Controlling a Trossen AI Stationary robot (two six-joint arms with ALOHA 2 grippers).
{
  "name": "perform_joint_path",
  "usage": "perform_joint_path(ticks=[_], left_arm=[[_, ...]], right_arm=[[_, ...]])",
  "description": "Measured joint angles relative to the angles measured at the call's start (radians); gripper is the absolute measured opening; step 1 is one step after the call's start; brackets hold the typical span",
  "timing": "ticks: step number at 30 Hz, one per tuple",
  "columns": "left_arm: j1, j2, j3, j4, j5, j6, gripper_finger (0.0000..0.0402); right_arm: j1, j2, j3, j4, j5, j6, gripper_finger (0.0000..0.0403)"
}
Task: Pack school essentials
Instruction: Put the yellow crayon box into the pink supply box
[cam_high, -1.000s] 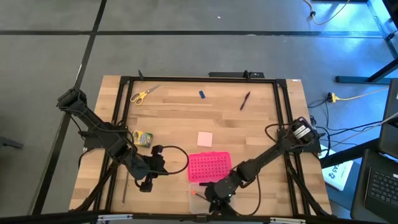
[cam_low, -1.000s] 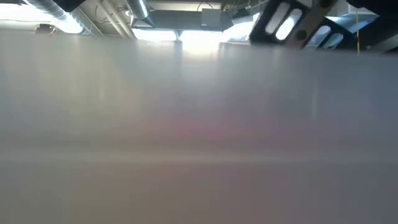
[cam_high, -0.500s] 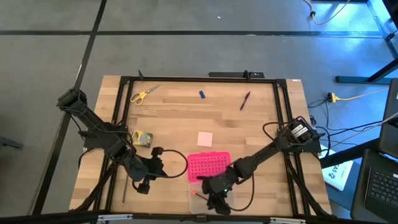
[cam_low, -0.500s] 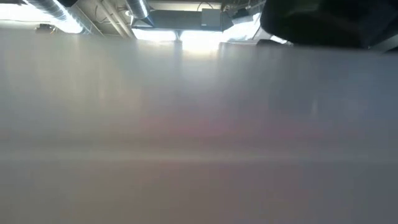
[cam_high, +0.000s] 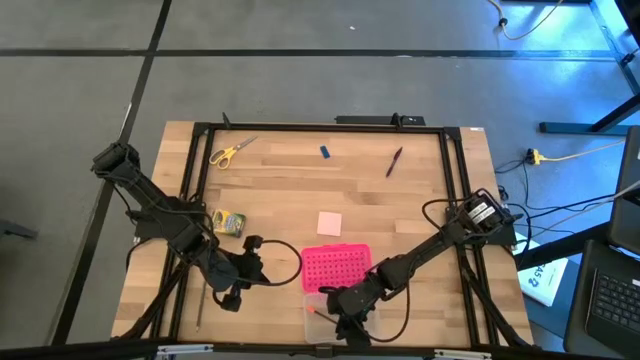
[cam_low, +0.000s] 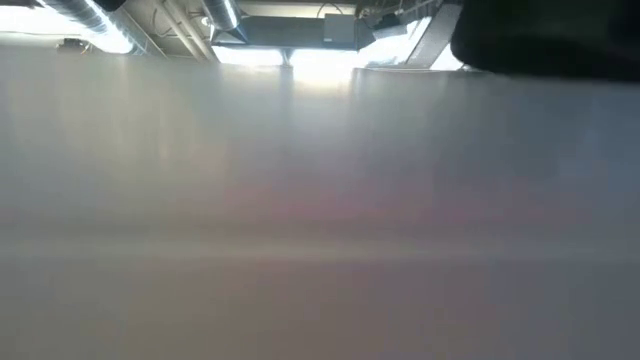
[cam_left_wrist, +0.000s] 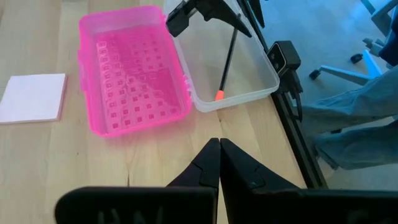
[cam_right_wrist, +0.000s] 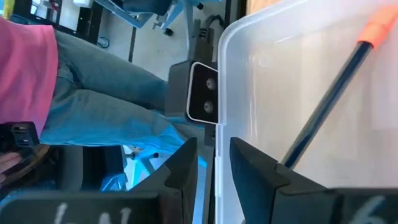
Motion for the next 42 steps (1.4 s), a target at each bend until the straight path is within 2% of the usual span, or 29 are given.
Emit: perform_joint_path(ticks=[6, 10, 24, 35, 42], left_arm=[[0.000, 0.000, 0.000, 0.000, 0.000, 0.000, 0.0000], [0.000, 0.000, 0.000, 0.000, -0.001, 0.000, 0.0000], [0.000, 0.000, 0.000, -0.002, -0.052, 0.002, 0.0000], [0.000, 0.000, 0.000, -0.003, -0.053, 0.002, 0.0000], [0.000, 0.000, 0.000, -0.003, -0.052, 0.001, 0.0000]], right_arm=[[0.005, 0.000, 0.000, -0.010, 0.003, 0.075, 0.0097], [0.017, 0.000, 0.000, -0.054, 0.049, 0.103, 0.0097], [0.022, 0.000, 0.000, -0.118, 0.043, 0.162, 0.0097], [0.019, -0.001, 0.000, -0.085, 0.029, 0.100, 0.0097], [0.014, -0.003, 0.093, -0.232, 0.032, -0.012, 0.0083]])
